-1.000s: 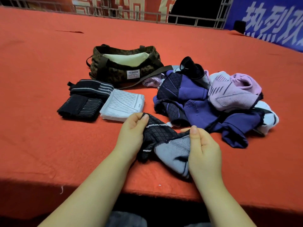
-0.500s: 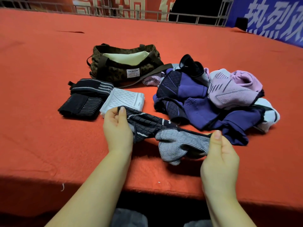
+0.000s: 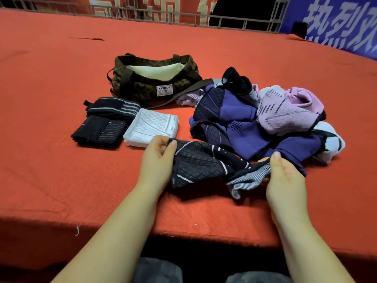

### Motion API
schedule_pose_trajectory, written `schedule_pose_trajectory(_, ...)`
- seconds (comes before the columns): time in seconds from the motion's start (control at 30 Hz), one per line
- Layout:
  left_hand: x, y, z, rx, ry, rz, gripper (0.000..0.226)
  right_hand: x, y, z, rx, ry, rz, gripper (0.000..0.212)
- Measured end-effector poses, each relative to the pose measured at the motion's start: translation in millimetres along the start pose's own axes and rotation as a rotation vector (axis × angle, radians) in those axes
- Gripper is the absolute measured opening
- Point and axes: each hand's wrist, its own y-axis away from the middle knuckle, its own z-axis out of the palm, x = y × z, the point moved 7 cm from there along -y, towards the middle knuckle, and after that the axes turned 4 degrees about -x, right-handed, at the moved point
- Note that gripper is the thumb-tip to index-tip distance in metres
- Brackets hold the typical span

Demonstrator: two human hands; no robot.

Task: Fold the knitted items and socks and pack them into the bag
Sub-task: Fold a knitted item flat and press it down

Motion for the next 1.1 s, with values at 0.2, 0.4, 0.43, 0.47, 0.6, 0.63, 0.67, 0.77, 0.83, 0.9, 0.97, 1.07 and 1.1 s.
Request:
schedule_pose_trajectory(0.2, 50.1, 29.0, -5.8, 0.132, -0.337, 0.539, 0.028, 5.8, -0.4, 2.2, -0.115, -0.052, 0.000, 0.020)
schedule_pose_trajectory(0.4, 36.5, 39.3, 48.2, -0.301, -0.772, 0.674, 0.053, -7.2, 18.8, 13.7, -0.158, 0.332, -0.419, 0.053)
schedule_pose_trajectory(0.43, 27.7, 34.9, 51.5, -0.338, -0.826, 0.595, 0.056, -10.3, 22.6, 18.2, -0.174, 0.451, -0.508, 0.054)
schedule_pose_trajectory(0.47, 21.4, 32.0, 53.8, -0.369, -0.861, 0.533, 0.057, -14.0, 27.3, 23.1, -0.188, 0.550, -0.582, 0.054)
schedule_pose_trajectory(0.6, 18.9, 31.2, 52.4, -0.386, -0.799, 0.467, 0.042, -16.7, 34.3, 31.2, -0.204, 0.674, -0.676, 0.049)
schedule_pose_trajectory(0.63, 20.0, 31.1, 49.1, -0.377, -0.705, 0.424, 0.034, -16.4, 32.9, 30.4, -0.201, 0.654, -0.657, 0.047)
schedule_pose_trajectory(0.67, 20.3, 30.7, 46.3, -0.380, -0.571, 0.366, 0.026, -15.0, 30.2, 28.5, -0.198, 0.615, -0.614, 0.046)
schedule_pose_trajectory(0.77, 17.5, 30.2, 45.9, -0.454, -0.180, 0.169, 0.017, -8.7, 24.0, 26.0, -0.203, 0.525, -0.477, 0.049)
schedule_pose_trajectory(0.83, 15.2, 31.1, 50.3, -0.518, -0.065, 0.078, 0.019, -5.8, 24.0, 29.9, -0.225, 0.578, -0.461, 0.056)
schedule_pose_trajectory(0.9, 13.1, 32.0, 53.8, -0.552, -0.016, 0.020, 0.019, -8.4, 26.0, 33.2, -0.239, 0.614, -0.504, 0.057)
schedule_pose_trajectory(0.97, 11.4, 32.1, 55.2, -0.558, 0.000, -0.007, 0.019, -14.6, 30.1, 35.2, -0.233, 0.629, -0.606, 0.050)
schedule_pose_trajectory(1.07, 12.8, 32.1, 55.4, -0.534, -0.028, 0.012, 0.020, -17.8, 32.4, 34.8, -0.199, 0.626, -0.686, 0.038)
schedule_pose_trajectory(1.1, 13.1, 32.3, 55.1, -0.522, -0.043, 0.023, 0.020, -16.8, 31.4, 33.8, -0.187, 0.612, -0.674, 0.036)
